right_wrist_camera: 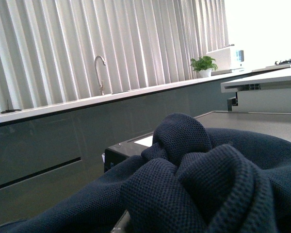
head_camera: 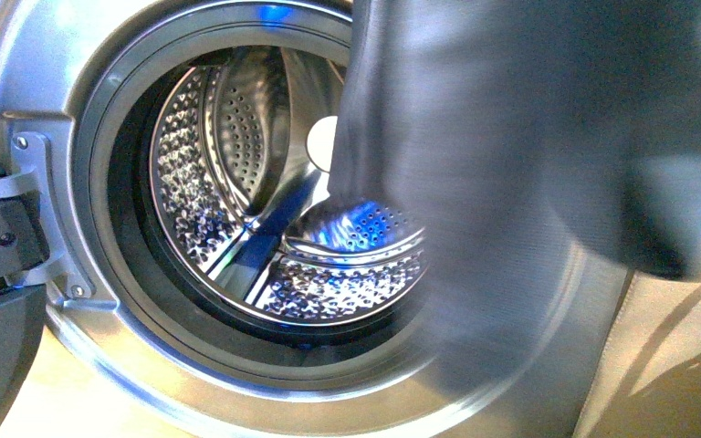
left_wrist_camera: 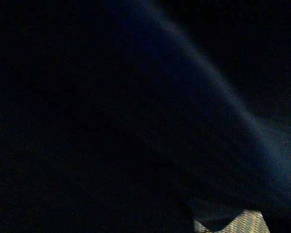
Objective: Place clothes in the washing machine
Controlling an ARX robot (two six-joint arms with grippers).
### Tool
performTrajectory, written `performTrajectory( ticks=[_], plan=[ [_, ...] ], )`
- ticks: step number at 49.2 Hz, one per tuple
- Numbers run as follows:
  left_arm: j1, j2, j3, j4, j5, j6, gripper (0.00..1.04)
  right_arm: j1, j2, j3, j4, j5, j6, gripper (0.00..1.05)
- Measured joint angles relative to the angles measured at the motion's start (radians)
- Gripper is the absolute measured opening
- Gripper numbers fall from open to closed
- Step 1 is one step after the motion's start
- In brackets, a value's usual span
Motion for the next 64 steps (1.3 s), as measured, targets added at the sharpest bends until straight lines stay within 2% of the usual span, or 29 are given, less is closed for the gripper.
performTrajectory(
  ticks=[20, 36, 48, 55, 58, 61, 64],
  plan=[
    [0.061, 0.121, 0.085, 0.034, -0.303, -0.171, 0.98, 0.0, 0.0, 0.0, 0.0, 0.003, 0.0, 0.08],
    [0.04, 0.15, 0.085, 0.114, -0.34, -0.209, 0.98, 0.0, 0.0, 0.0, 0.0, 0.003, 0.0, 0.08],
    [0.024, 0.15, 0.075, 0.127, -0.343, -0.198, 0.59, 0.0, 0.0, 0.0, 0.0, 0.003, 0.0, 0.08],
    [0.039, 0.126, 0.031, 0.137, -0.343, -0.206, 0.28, 0.0, 0.0, 0.0, 0.0, 0.003, 0.0, 0.08],
    [0.047, 0.115, 0.018, 0.146, -0.343, -0.208, 0.18, 0.0, 0.0, 0.0, 0.0, 0.003, 0.0, 0.08],
    [0.057, 0.104, 0.007, 0.151, -0.343, -0.214, 0.11, 0.0, 0.0, 0.0, 0.0, 0.003, 0.0, 0.08],
    [0.063, 0.097, -0.001, 0.154, -0.341, -0.216, 0.09, 0.0, 0.0, 0.0, 0.0, 0.002, 0.0, 0.08]
  ],
)
